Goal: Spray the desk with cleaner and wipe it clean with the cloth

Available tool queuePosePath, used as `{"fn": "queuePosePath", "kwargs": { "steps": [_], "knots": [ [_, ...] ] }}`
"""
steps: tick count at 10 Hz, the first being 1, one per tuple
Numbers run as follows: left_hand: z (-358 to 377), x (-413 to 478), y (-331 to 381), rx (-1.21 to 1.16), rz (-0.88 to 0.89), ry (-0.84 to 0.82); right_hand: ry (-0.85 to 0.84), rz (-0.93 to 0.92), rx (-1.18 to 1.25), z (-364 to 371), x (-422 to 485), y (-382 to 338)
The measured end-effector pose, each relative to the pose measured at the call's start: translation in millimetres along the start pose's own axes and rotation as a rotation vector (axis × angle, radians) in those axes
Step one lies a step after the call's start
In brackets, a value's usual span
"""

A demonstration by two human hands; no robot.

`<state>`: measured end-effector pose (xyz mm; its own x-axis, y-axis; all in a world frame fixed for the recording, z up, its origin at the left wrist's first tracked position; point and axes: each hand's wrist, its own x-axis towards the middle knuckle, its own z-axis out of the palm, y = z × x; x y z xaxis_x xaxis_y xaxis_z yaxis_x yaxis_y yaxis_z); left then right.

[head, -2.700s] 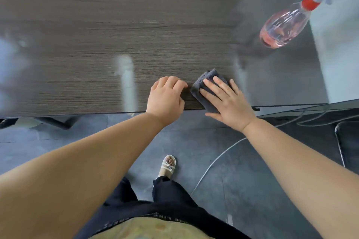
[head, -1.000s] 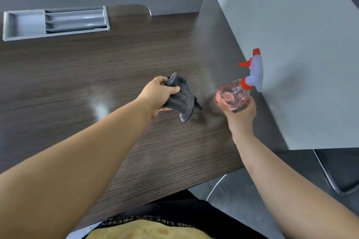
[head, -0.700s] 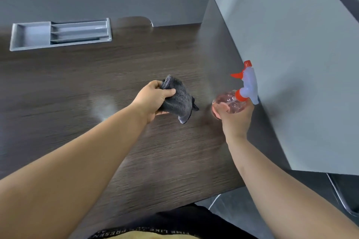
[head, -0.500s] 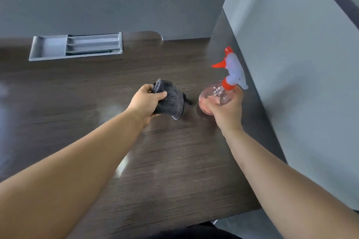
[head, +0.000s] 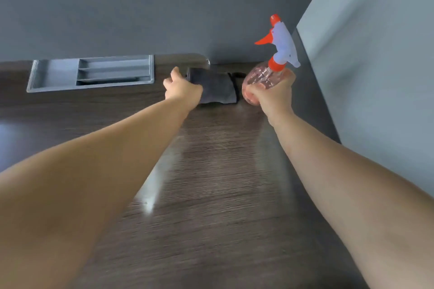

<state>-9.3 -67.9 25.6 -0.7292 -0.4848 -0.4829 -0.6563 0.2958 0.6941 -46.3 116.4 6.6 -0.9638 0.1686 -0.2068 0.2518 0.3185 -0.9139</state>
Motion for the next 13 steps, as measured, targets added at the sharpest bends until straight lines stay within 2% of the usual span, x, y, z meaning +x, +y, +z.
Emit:
{"fn": "queuePosePath", "kwargs": {
  "steps": [1,2,3,4,6,9,11,12,13],
  "knots": [
    [12.1,-0.7,-24.1,0.605,0.33,-0.044,0.028,-0.026,-0.001,7.1,7.2,6.1],
    [30.8,8.9,-34.1,0.989,0.615,-0.222,0.035,-0.067,-0.068,11.3,16.4,7.5],
    [42.1,20.4,-34.5,1.118,0.596,-0.3,0.03,-0.062,-0.134,14.9,27.6,9.2],
    [45.9,30.1,-31.5,1.137,0.591,-0.281,0.07,-0.091,-0.172,17.3,33.8,16.6],
    [42.5,42.6,-25.7,1.139,0.606,-0.26,0.119,-0.042,-0.085,18.5,36.3,21.7],
    [42.3,40.2,-20.2,1.149,0.592,-0.278,0.054,-0.068,-0.082,20.6,50.4,21.4],
    [40.3,38.8,-14.6,1.099,0.579,-0.303,0.038,-0.016,-0.264,18.3,54.5,15.7],
    [32.9,30.3,-18.3,0.983,0.594,-0.282,-0.01,0.023,-0.231,12.2,49.4,11.6],
    [23.4,17.4,-31.3,0.806,0.561,-0.265,0.069,0.085,-0.114,8.0,24.7,15.9]
  ]
}}
